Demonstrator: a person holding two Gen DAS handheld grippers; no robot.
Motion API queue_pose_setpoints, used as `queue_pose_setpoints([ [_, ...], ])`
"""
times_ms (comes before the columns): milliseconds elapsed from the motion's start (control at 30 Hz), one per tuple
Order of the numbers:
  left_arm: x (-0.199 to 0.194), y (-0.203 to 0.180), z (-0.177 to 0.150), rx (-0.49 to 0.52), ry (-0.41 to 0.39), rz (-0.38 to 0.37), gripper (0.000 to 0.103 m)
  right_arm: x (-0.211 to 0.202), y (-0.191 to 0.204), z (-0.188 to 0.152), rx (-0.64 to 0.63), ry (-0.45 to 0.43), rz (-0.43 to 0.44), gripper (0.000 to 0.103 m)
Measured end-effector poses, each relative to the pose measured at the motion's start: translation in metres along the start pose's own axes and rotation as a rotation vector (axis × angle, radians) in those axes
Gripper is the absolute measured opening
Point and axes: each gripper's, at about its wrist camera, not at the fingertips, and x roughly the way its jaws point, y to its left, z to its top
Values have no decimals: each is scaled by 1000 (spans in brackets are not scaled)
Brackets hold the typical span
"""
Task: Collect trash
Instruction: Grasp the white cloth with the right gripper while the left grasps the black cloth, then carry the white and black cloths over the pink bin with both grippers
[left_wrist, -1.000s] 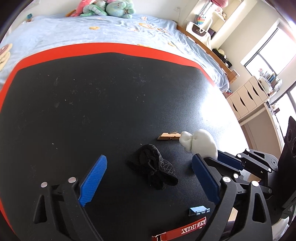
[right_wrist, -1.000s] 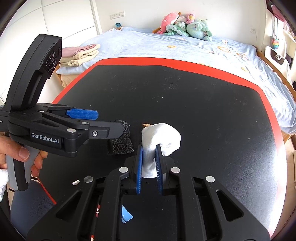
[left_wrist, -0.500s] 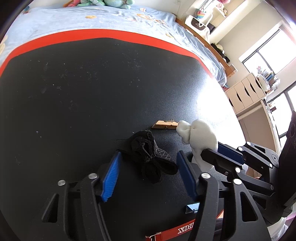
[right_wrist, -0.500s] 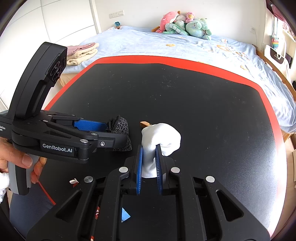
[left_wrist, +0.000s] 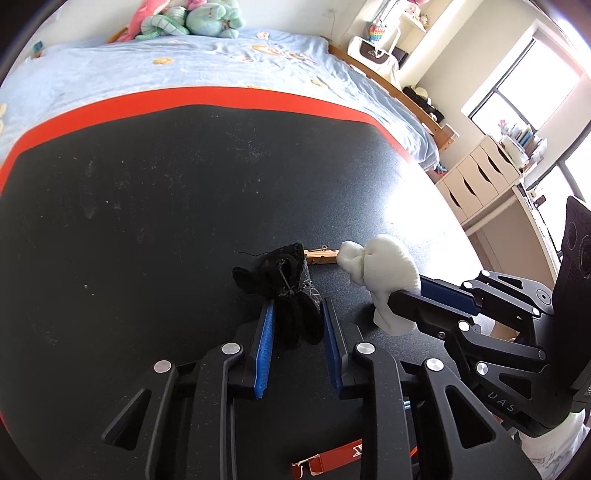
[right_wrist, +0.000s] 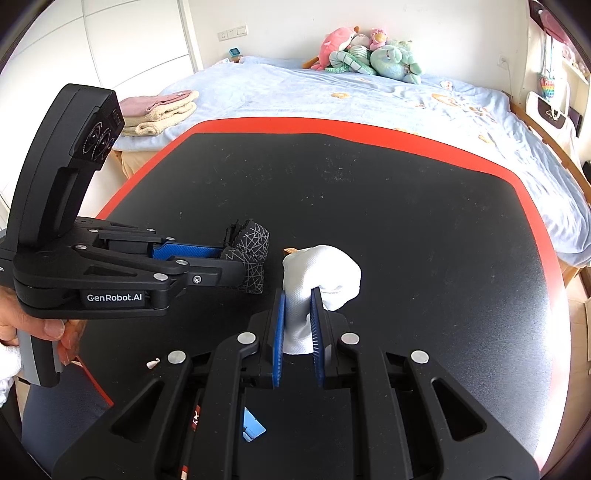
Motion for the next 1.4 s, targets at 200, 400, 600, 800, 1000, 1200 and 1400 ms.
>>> queue_pose_setpoints([
  [200,-21,-14,-4,45,-34,24,24,-20,7,-1,-5,-31,-7,13],
  [400,-49,-31,-12,94,-77,48,24,-50,17,-5,-9,-67,-16,13],
  [600,-77,-46,-26,147,-119,68,24,-88,27,-12,-5,-104,-13,13],
  [800,-103,-58,-46,197,-149,74,24,-123,42,-29,-7,-129,-13,13],
  [1000,-120,-71,-69,247,-166,84,24,-146,56,-54,11,-129,-5,13],
  [1200,-125,-79,-97,279,-154,89,25,-157,70,-89,25,-103,7,13],
  [1400,-125,-88,-125,313,-134,84,25,-161,79,-124,57,-69,25,13],
])
